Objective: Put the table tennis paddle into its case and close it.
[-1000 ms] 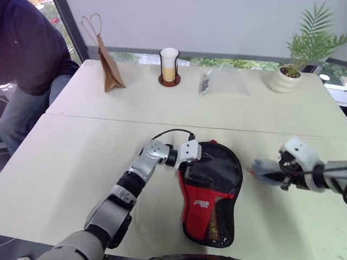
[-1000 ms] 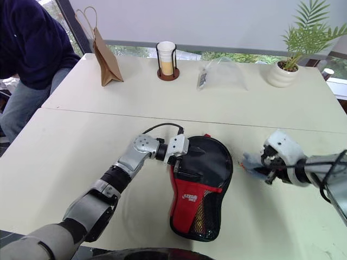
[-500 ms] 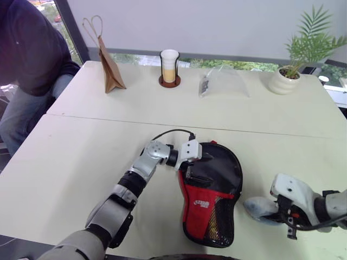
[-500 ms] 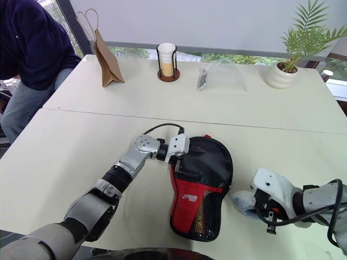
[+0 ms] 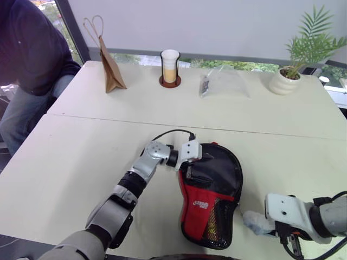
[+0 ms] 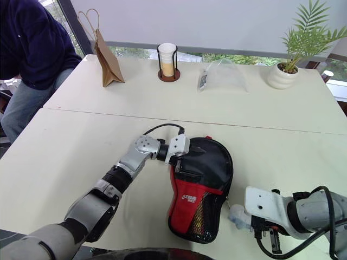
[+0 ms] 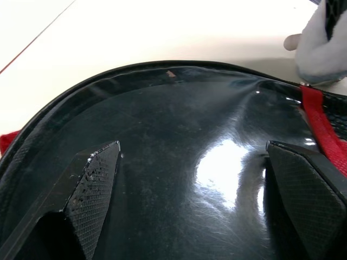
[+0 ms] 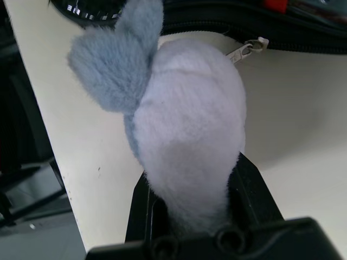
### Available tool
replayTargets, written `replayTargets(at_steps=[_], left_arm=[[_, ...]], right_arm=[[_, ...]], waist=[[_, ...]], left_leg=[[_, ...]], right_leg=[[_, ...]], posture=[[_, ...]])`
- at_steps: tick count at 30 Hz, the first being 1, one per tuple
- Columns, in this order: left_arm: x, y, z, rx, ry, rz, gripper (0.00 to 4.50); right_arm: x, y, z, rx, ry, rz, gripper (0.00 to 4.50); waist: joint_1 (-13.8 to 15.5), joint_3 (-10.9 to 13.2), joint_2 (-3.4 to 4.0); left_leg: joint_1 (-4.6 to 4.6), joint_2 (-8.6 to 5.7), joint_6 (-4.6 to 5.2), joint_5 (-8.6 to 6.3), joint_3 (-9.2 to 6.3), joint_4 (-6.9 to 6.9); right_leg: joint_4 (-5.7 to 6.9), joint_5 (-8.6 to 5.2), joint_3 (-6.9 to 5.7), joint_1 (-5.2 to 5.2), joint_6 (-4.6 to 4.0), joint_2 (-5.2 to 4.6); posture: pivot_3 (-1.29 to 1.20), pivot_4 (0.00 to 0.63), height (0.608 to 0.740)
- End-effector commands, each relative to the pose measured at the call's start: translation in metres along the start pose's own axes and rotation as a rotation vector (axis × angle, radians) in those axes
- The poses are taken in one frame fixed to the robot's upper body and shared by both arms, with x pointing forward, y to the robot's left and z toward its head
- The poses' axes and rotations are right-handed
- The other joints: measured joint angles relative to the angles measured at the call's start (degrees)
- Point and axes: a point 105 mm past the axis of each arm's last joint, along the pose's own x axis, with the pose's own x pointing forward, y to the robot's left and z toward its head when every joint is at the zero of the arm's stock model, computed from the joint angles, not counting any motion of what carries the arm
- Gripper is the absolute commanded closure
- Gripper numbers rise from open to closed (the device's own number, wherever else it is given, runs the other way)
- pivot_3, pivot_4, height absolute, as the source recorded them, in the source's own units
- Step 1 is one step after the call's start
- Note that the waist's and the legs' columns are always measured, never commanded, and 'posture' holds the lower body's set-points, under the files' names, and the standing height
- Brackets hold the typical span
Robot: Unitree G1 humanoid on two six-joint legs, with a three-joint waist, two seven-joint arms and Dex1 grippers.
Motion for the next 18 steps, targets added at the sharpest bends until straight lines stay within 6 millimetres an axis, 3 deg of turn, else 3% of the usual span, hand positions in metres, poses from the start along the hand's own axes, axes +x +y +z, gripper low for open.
replayTargets(at_steps=[1,7,18], left_arm=[[-0.001,-0.015,-0.039,-0.104,0.120,-0.015,0.00],[0.003,-0.018,-0.039,-0.099,0.125,-0.025,0.00],[0.004,-0.016,-0.031,-0.082,0.097,-0.023,0.00]], right_arm=[[0.001,0.016,0.016,-0.048,-0.045,0.111,4.36],[-0.002,0.014,0.035,-0.111,-0.098,0.112,4.36],[0.012,-0.043,0.039,-0.059,-0.103,-0.106,4.36]], waist=[[-0.01,0.00,0.00],[-0.05,0.00,0.01],[-0.21,-0.09,0.20]], left_leg=[[0.00,0.00,0.00,0.00,0.00,0.00],[0.00,0.00,0.00,0.00,-0.03,-0.01],[-0.07,0.02,-0.01,0.00,-0.07,-0.05]], right_leg=[[-0.01,0.00,0.00,0.00,0.00,0.00],[-0.07,0.00,-0.01,0.02,0.00,0.00],[-0.32,-0.01,-0.01,0.03,-0.04,-0.04]], posture=[[0.00,0.150,0.740],[0.00,0.150,0.740],[0.00,0.150,0.740]])
